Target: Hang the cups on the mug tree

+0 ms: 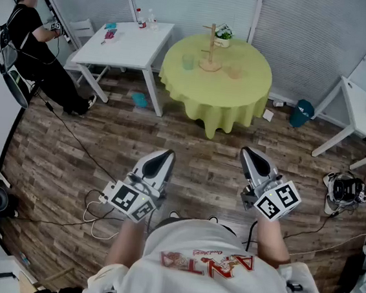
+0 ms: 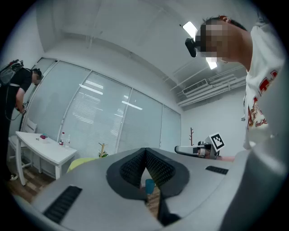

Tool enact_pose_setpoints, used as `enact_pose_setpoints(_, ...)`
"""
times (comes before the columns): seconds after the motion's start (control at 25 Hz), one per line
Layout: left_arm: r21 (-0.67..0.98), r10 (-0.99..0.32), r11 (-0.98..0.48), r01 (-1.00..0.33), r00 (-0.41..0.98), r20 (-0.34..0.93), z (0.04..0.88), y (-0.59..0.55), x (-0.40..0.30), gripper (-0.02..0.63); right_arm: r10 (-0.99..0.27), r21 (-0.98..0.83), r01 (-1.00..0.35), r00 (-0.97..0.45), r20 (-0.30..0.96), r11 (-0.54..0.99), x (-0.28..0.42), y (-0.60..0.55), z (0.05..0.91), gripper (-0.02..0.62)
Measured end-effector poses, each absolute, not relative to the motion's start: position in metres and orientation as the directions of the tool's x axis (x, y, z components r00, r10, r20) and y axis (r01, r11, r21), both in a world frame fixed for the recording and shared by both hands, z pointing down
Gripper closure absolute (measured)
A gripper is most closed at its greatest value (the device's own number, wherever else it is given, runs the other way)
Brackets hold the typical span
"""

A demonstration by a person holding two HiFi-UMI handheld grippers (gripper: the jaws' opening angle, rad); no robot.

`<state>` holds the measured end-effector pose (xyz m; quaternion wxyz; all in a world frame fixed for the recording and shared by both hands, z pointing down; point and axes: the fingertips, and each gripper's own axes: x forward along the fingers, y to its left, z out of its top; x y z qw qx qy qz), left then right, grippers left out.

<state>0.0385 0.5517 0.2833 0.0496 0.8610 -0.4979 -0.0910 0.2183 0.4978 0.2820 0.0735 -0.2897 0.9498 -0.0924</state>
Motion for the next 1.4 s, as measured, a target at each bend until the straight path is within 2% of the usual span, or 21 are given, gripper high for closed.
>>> enact_pose_setpoints(0.56, 0.181, -0.857, -0.515, -0.838, 0.506, -0.096, 0.288, 0.551, 0.029, 0.597, -0.541, -0.252, -0.498, -0.829, -0.143, 0.83, 0.206, 0.507, 0.282, 0.598)
enact_pose_setpoints(1.12, 0.187, -0.859, -0.512, -0.838, 0.505, -0.085, 0.307, 0.56, -0.067, 0.597, -0.531, -0.265, -0.494, -0.842, -0.089, 0.828, 0.098, 0.508, 0.304, 0.597)
enact_pose_setpoints(1.4, 0.235, -0.854, -0.518, -0.823, 0.512, -0.087, 0.321, 0.528, -0.088, 0.597, -0.592, -0.254, -0.566, -0.805, -0.035, 0.784, 0.091, 0.483, 0.313, 0.598)
